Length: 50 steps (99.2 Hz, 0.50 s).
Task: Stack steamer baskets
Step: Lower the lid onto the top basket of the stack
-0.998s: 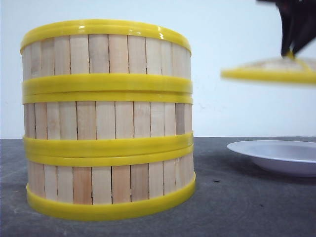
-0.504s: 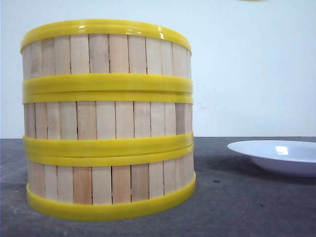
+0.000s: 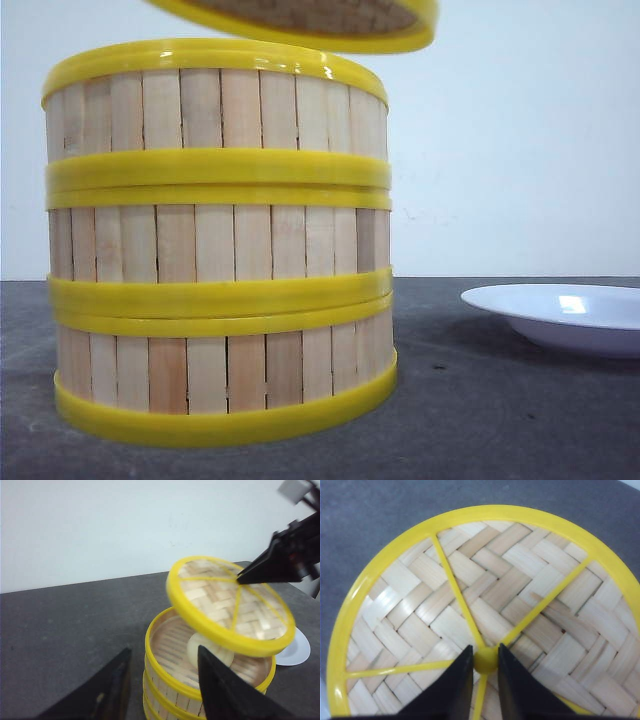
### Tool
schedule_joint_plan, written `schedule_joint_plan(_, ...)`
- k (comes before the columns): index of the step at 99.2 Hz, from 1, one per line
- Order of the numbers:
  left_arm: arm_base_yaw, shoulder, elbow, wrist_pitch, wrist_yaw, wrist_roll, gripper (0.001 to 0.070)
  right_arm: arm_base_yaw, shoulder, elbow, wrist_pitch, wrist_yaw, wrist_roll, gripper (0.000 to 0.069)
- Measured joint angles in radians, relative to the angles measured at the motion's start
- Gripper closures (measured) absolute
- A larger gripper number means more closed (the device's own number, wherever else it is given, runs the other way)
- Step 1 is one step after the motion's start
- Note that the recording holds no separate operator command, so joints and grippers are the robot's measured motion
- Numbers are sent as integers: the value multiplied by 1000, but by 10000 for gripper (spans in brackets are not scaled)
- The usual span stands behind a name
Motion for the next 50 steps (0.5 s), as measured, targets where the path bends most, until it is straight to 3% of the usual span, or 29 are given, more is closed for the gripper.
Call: schedule_joint_plan(50, 0, 0, 0, -7, 0, 0, 470, 40, 94, 3, 35, 2, -23, 637)
